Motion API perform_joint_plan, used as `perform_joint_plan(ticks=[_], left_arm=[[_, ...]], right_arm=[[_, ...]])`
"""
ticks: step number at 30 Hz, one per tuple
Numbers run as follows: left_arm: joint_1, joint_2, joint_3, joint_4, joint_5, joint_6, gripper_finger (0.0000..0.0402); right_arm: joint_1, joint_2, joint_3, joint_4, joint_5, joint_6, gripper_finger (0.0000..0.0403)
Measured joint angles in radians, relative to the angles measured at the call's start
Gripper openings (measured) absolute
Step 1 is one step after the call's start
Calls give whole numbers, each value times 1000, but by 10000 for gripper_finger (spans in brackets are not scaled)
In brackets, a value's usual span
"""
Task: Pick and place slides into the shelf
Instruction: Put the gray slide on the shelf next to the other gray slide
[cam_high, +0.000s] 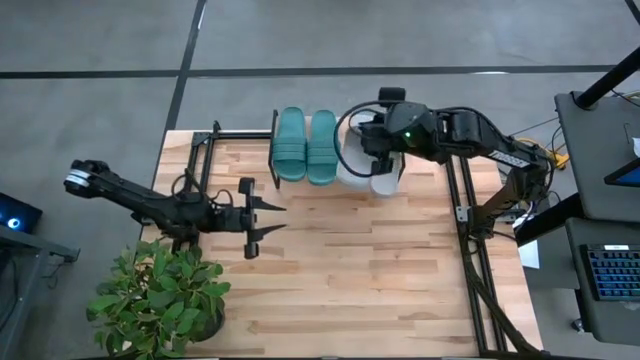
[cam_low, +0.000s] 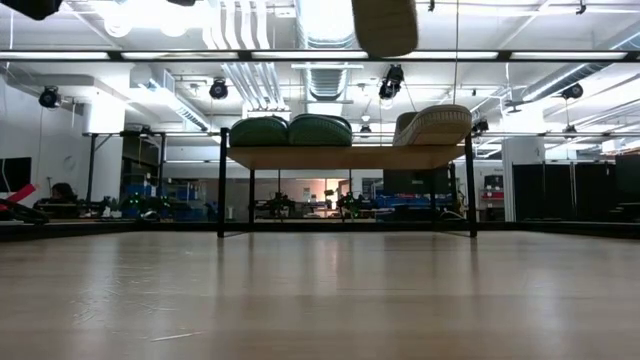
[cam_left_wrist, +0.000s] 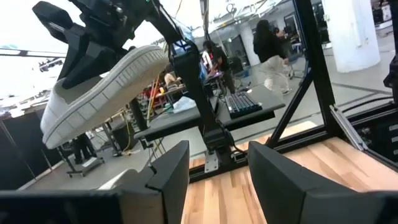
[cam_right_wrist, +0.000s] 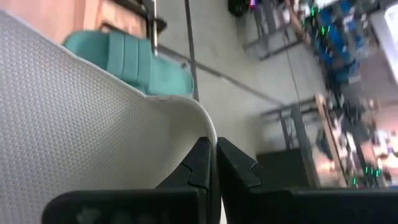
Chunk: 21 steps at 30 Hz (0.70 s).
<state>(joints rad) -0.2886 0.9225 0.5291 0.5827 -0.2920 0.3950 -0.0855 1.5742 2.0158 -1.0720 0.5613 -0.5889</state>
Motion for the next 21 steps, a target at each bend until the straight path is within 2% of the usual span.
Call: perform_joint_plan(ticks=[5, 12, 18, 21], left_arm=[[-2, -37, -30, 1, 0, -24, 149], [-2, -69, -49, -27, 0, -52, 149], [-2, -74, -49, -79, 0, -53, 149], [-2, -73, -49, -109, -2, -53, 149]], right_arm=[[0, 1, -68, 112, -59, -90, 8], [-6, -1, -217, 274, -86, -194, 8], [-57, -53, -353, 395, -169, -223, 8], [-93, -105, -450, 510, -234, -224, 8]])
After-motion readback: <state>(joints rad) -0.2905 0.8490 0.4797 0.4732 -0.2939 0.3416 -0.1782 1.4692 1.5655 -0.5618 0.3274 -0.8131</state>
